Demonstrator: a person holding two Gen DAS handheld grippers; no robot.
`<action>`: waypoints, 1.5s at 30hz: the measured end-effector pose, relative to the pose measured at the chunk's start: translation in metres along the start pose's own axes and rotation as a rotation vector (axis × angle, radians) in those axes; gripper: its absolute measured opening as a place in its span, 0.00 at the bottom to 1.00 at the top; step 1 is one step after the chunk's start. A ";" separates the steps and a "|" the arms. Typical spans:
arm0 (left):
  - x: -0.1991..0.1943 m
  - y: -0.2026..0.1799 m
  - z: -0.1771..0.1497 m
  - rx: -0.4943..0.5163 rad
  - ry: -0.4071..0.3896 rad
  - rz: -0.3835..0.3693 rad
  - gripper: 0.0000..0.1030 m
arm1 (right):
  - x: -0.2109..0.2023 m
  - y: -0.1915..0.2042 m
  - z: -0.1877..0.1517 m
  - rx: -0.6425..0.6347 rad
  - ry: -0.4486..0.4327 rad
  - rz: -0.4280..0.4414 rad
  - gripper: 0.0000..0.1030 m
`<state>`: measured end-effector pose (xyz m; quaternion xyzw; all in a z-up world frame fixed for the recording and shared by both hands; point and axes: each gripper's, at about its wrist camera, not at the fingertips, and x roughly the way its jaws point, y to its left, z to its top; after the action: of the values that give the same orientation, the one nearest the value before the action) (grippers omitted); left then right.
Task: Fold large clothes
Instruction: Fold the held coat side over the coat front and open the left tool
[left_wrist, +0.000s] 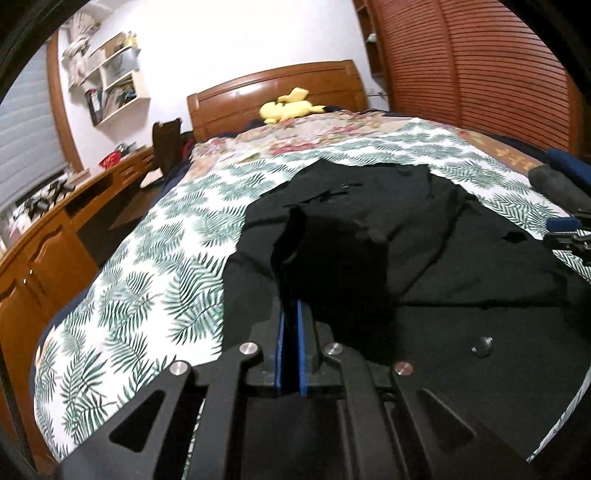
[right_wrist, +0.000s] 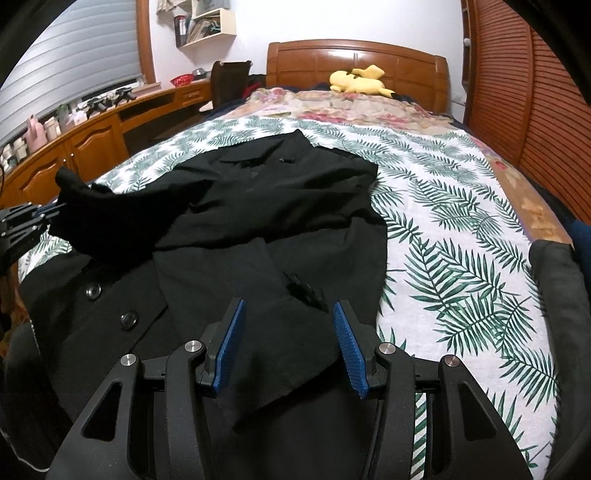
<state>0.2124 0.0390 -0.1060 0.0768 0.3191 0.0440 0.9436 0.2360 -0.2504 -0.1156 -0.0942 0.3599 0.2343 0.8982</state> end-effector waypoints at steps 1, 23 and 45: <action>0.001 0.005 -0.003 -0.011 0.007 0.001 0.02 | 0.001 0.001 0.000 -0.003 0.001 -0.001 0.49; -0.004 0.045 -0.045 -0.111 0.074 -0.058 0.28 | 0.018 0.015 -0.005 -0.054 0.049 -0.007 0.49; 0.021 0.055 -0.050 -0.141 0.104 -0.111 0.03 | 0.024 0.020 -0.009 -0.071 0.069 -0.020 0.49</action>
<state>0.1966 0.1017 -0.1487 -0.0101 0.3677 0.0179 0.9297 0.2365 -0.2278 -0.1383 -0.1378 0.3812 0.2343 0.8836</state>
